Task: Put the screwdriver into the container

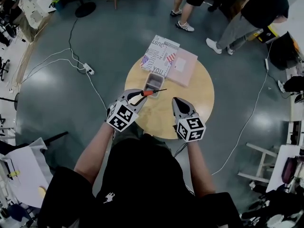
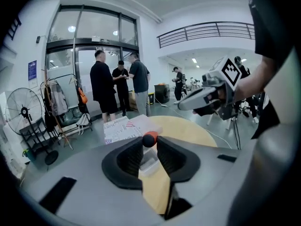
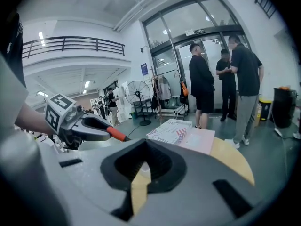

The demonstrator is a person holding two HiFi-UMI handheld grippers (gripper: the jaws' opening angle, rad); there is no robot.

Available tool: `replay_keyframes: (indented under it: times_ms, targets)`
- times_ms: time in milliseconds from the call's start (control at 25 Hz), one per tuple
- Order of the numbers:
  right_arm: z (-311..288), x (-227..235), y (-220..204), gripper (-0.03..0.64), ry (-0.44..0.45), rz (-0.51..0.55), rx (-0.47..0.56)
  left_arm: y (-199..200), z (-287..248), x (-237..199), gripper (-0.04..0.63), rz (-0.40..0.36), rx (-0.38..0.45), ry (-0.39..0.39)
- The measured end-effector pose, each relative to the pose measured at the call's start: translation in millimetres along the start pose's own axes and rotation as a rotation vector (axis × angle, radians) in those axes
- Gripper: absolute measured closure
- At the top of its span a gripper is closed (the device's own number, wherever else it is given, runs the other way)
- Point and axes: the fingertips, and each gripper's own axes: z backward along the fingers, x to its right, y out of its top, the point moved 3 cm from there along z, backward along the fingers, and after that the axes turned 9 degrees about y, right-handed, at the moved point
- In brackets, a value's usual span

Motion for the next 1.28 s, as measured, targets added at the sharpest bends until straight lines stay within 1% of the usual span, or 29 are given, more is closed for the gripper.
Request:
replay_keyframes:
  times_ms: [280,560,880,1120,1280]
  targets:
    - [3.2,2.1,14.2,0.615,-0.002,0.008,0.025,16.7,12.6,-13.4,0.502,-0.004,0.045,0.039]
    - [-7.0,3.0,21.7,0.615,-0.006,0.009,0.031,25.6,7.0,-26.2,0.503,-0.012,0.075,0.035]
    - [-28.5,9.1,33.3,0.615,-0.051,-0.017,0.022,20.9,-8.9,-60.1,0.502,-0.039,0.049,-0.019]
    - [-44.5,15.5,41.2,0.615,-0.108,-0.063,0.03,17.6,-21.7,-85.8,0.502,-0.073,0.029,-0.085]
    - [-52.9,17.2,42.6,0.615,-0.148,-0.086,0.031,13.5,-33.1,-93.9,0.502,-0.105,0.015,-0.148]
